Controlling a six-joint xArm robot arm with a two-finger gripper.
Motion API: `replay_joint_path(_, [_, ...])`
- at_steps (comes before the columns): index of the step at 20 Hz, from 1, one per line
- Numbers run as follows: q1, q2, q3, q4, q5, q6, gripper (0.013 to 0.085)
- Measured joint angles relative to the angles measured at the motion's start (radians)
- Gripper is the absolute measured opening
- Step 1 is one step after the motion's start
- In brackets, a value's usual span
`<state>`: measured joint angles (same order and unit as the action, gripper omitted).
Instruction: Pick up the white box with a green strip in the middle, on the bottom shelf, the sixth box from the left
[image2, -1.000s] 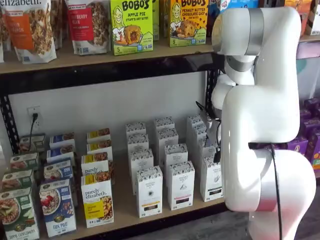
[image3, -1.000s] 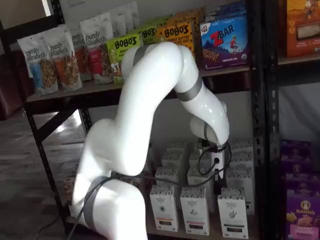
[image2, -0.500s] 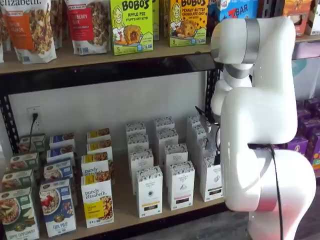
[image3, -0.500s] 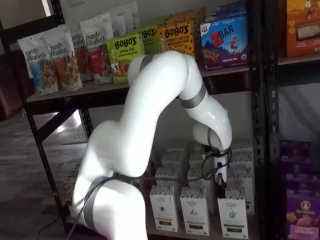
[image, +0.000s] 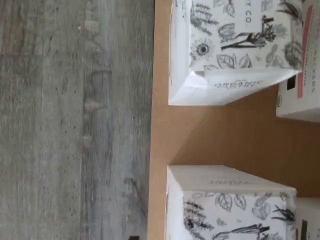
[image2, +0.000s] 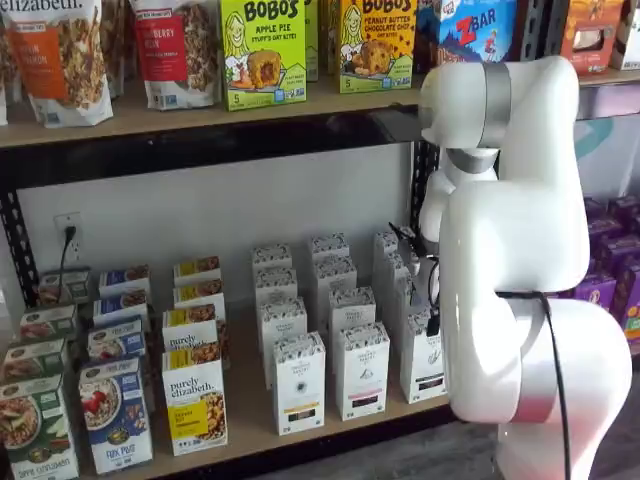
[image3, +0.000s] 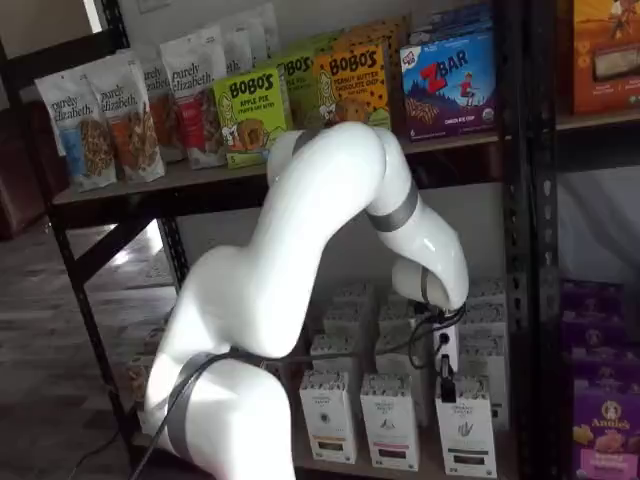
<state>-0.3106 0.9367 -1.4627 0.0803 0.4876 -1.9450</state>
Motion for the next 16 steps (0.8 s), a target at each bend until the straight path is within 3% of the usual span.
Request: replay_joint_path(16, [-0.003,0.098,-0.086,-0.13,-0.007,0.11,0.085])
